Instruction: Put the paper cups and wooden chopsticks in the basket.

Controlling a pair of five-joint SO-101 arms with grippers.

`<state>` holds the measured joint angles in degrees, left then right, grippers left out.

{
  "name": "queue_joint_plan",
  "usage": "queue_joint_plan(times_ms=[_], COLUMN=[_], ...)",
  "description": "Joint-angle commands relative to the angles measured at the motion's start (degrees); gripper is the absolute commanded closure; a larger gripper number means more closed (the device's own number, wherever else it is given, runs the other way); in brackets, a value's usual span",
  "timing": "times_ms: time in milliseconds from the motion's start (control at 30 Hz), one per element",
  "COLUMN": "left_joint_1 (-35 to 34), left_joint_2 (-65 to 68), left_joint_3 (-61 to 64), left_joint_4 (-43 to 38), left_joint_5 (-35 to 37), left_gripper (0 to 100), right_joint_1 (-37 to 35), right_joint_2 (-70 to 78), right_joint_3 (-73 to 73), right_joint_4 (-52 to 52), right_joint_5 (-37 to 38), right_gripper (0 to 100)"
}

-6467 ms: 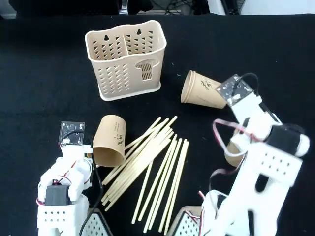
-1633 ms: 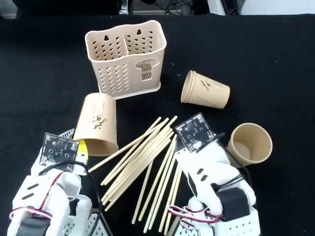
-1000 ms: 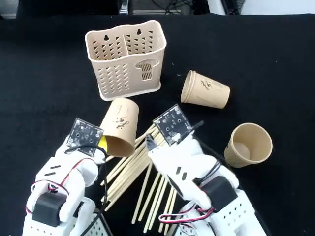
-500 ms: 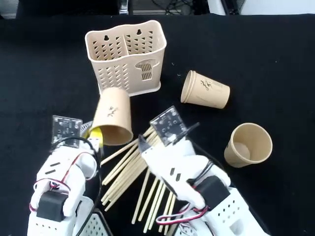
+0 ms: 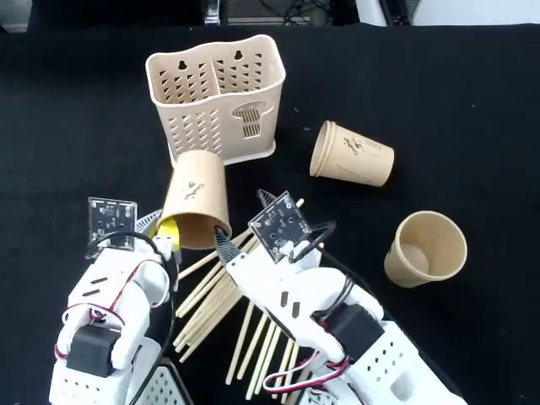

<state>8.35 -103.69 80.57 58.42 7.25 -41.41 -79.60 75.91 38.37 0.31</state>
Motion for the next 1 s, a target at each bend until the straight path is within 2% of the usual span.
queue_joint_plan(times_ms=[0,133,300,367,467,667,867,967], left_joint_1=[2.1,2.3,4.5,7.3,11.7,13.1,13.0,13.0], left_joint_2=[-0.4,-0.4,-0.5,-0.5,-0.5,-0.5,-0.5,-0.5], left_joint_3=[-0.5,-0.5,-0.7,-0.7,-0.7,-0.7,-0.7,-2.5], left_joint_4=[-1.6,-1.6,-1.1,-1.1,-1.1,-1.1,-1.1,-0.5], left_joint_5=[1.7,1.9,1.9,1.9,1.8,1.7,1.6,1.6], left_gripper=[97,97,97,97,97,97,97,93], right_joint_1=[1.1,1.1,1.2,1.2,1.2,2.0,10.2,11.6], right_joint_2=[0.3,0.4,0.4,0.4,0.4,0.0,-0.1,-0.1], right_joint_3=[-0.6,-0.5,-0.4,0.3,2.2,4.9,2.7,1.4], right_joint_4=[-1.5,-1.5,-2.3,-4.4,-6.4,-6.2,-6.2,-6.1], right_joint_5=[-0.3,-0.1,0.4,4.7,11.6,12.3,12.7,16.4], right_gripper=[68.8,70.4,91.3,96.7,96.3,95.3,98.6,98.6])
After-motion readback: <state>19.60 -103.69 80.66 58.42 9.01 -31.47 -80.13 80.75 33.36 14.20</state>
